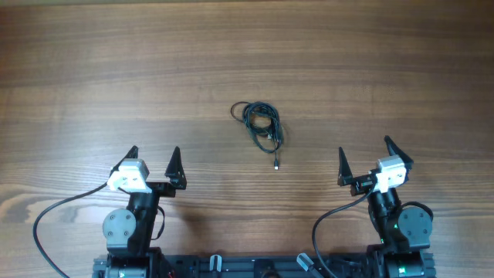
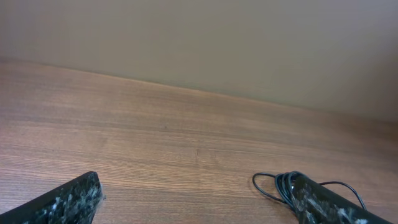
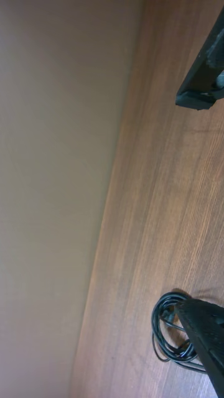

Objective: Untangle cables

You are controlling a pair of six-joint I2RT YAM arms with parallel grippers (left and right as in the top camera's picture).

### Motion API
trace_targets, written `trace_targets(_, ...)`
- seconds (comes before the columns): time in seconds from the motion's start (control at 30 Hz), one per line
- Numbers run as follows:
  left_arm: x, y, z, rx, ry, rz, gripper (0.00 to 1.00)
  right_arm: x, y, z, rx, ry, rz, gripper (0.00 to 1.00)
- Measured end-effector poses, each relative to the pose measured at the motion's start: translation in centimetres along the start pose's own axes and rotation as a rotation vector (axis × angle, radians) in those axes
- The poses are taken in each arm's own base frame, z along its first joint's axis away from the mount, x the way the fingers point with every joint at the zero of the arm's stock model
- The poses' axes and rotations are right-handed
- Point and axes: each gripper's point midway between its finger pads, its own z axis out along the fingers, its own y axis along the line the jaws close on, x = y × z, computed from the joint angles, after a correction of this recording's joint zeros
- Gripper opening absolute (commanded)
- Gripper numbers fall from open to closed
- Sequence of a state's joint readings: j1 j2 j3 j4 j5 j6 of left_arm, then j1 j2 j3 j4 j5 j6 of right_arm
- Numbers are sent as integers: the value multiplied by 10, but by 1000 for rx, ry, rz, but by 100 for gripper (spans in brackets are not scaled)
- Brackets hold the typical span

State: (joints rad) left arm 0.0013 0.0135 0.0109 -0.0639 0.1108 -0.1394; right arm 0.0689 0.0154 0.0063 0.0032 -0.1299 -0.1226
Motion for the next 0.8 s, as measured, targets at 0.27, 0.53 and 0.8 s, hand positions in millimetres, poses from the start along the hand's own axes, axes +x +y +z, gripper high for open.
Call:
trace_targets(0.27,2,0,-1,-5,25,-3,100,4,5,0,-28,17,81,100)
trace_targets(0.53,-4,-2,-5,-25,138,-16,100,5,4,-2,-29,178,136,100)
trace_targets(0.8,-9,0,20,-78,390,-45,100,-17,-1,15,-41,425,177,100)
